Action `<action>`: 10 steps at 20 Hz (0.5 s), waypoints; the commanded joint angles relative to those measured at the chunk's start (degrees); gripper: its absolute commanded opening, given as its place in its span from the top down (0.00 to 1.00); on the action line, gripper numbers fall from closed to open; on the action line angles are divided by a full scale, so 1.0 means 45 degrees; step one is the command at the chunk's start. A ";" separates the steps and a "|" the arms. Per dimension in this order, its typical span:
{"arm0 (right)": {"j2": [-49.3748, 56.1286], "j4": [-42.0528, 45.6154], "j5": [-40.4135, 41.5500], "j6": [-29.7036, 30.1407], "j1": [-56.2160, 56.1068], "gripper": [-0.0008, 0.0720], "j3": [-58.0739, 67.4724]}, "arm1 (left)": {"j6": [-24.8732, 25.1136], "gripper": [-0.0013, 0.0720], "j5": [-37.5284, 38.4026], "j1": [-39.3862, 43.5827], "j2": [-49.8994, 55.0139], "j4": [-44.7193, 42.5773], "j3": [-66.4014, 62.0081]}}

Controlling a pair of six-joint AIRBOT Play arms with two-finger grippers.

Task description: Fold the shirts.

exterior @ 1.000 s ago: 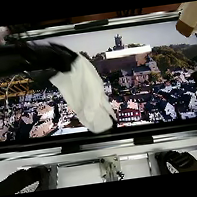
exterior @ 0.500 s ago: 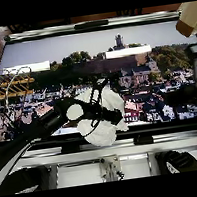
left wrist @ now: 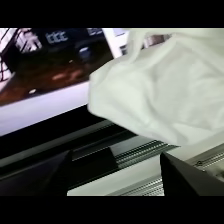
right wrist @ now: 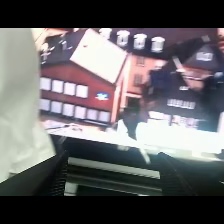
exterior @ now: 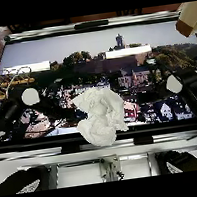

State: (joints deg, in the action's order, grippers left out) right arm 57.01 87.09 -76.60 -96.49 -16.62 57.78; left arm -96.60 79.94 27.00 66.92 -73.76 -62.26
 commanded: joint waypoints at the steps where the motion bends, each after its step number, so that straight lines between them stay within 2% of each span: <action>1: 0.1297 -0.2506 0.0442 0.0656 0.0005 0.08 -0.0010 | 0.0243 0.11 -0.1088 -0.1258 -0.0811 0.1175 0.2953; 5: 0.1846 -0.3818 0.0976 0.0845 0.0005 0.08 -0.0010 | 0.1030 0.08 -0.4590 -0.0894 -0.0481 0.3657 0.5401; 10: 0.1894 -0.3886 0.1166 0.0840 0.0000 0.08 -0.0010 | 0.1379 0.08 -0.6800 -0.0068 0.0709 0.4541 0.6154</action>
State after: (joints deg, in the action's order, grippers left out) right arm 65.06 71.48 -72.10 -92.90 -16.62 57.74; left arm -91.61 56.90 25.04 67.55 -56.97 -37.06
